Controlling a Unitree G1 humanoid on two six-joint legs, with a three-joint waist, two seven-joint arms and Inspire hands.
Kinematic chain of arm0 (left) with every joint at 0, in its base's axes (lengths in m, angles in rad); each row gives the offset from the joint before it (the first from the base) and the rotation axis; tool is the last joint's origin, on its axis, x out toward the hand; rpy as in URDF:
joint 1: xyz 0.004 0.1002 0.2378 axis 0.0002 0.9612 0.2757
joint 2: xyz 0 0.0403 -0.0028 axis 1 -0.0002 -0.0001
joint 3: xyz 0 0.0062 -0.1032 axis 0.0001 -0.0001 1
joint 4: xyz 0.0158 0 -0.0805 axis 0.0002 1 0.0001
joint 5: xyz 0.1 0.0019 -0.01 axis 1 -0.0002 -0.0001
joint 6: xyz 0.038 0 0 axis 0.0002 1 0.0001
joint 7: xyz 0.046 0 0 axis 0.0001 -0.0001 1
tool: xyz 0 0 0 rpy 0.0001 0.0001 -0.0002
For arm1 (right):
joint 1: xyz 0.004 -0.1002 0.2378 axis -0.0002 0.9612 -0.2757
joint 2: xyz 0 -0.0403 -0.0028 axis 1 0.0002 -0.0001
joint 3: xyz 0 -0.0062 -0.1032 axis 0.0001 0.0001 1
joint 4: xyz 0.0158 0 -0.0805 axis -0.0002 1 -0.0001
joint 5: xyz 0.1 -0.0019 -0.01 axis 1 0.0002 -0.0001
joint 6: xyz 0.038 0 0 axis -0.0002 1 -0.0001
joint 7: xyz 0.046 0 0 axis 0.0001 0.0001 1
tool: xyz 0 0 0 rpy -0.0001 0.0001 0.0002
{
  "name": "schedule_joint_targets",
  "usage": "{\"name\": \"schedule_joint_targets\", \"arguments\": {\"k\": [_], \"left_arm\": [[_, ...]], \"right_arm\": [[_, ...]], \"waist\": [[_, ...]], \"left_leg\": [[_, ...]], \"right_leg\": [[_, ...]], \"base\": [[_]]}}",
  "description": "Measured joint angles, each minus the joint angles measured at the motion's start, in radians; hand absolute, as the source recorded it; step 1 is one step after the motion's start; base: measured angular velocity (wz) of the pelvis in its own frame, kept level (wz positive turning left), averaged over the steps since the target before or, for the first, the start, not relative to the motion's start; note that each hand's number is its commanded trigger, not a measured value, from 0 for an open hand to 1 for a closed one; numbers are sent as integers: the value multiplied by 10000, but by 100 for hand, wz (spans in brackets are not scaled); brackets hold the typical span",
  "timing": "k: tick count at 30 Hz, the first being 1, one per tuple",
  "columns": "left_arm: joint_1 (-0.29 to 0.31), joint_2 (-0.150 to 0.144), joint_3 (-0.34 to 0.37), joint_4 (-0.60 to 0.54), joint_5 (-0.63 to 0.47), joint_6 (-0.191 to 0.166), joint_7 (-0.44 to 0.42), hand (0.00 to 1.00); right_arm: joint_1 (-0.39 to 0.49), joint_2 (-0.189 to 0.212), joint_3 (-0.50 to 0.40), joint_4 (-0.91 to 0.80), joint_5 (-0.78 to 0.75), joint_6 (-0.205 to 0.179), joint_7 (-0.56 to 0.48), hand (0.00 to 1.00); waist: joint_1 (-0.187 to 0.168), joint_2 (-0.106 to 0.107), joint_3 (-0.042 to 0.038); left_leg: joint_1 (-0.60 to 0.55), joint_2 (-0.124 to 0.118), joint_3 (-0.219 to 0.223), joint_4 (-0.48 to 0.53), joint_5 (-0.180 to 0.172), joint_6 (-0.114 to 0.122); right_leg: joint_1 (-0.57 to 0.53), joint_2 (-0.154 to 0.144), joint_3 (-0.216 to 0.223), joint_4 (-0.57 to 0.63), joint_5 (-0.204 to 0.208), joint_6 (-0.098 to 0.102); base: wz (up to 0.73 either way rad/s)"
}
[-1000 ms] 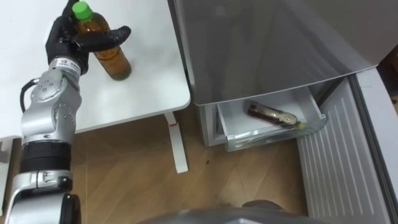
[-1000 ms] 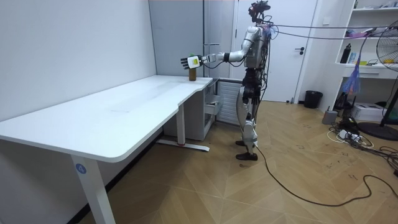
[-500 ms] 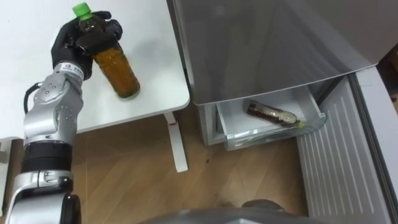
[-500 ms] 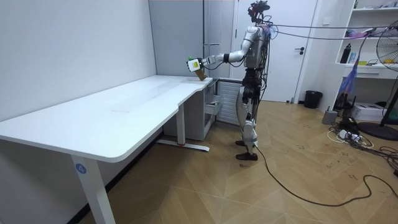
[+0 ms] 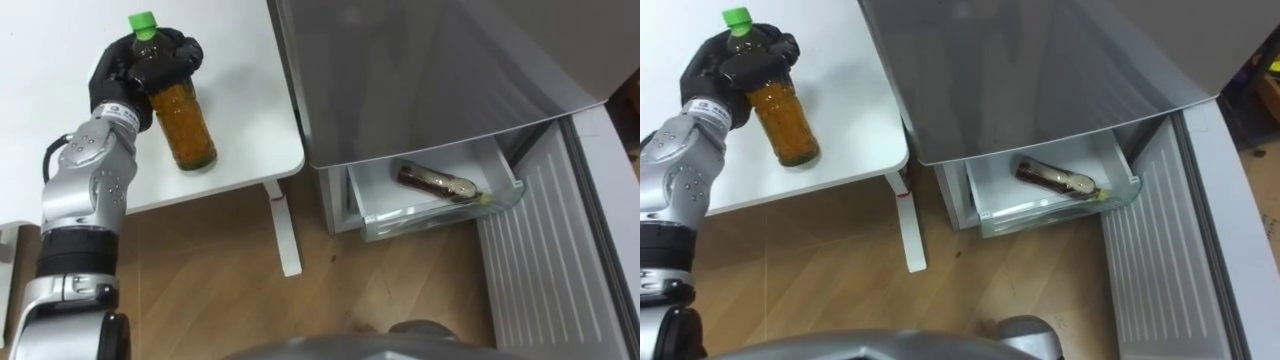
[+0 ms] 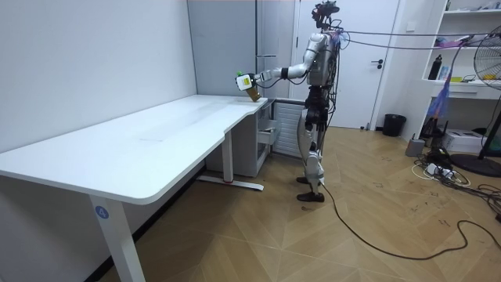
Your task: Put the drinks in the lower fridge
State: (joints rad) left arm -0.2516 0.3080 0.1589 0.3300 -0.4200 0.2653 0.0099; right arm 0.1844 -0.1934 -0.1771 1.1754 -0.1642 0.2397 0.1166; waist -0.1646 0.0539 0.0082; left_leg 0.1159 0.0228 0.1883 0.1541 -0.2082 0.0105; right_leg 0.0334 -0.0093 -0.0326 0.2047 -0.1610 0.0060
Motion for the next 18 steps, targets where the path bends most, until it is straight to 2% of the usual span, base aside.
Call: {"name": "schedule_joint_targets", "arguments": {"k": [11, 18], "left_arm": [[-1, 0, -114, -228, 48, -3, 42, 100], [0, -1, -437, -714, 718, -1, -43, 100]], "right_arm": [[-12, 3, 87, 58, 11, -17, 190, 0], [-176, 0, 122, 141, 33, -3, 306, 0]], "waist": [[63, -179, -27], [202, -283, -15]], "left_leg": [[-13, -1, -11, 7, 1, 0], [-67, -3, -19, 79, 1, 0]], "right_leg": [[10, -5, -18, -4, -14, -5], [-6, -16, -19, -25, -16, -4]], "base": [[0], [0]]}}
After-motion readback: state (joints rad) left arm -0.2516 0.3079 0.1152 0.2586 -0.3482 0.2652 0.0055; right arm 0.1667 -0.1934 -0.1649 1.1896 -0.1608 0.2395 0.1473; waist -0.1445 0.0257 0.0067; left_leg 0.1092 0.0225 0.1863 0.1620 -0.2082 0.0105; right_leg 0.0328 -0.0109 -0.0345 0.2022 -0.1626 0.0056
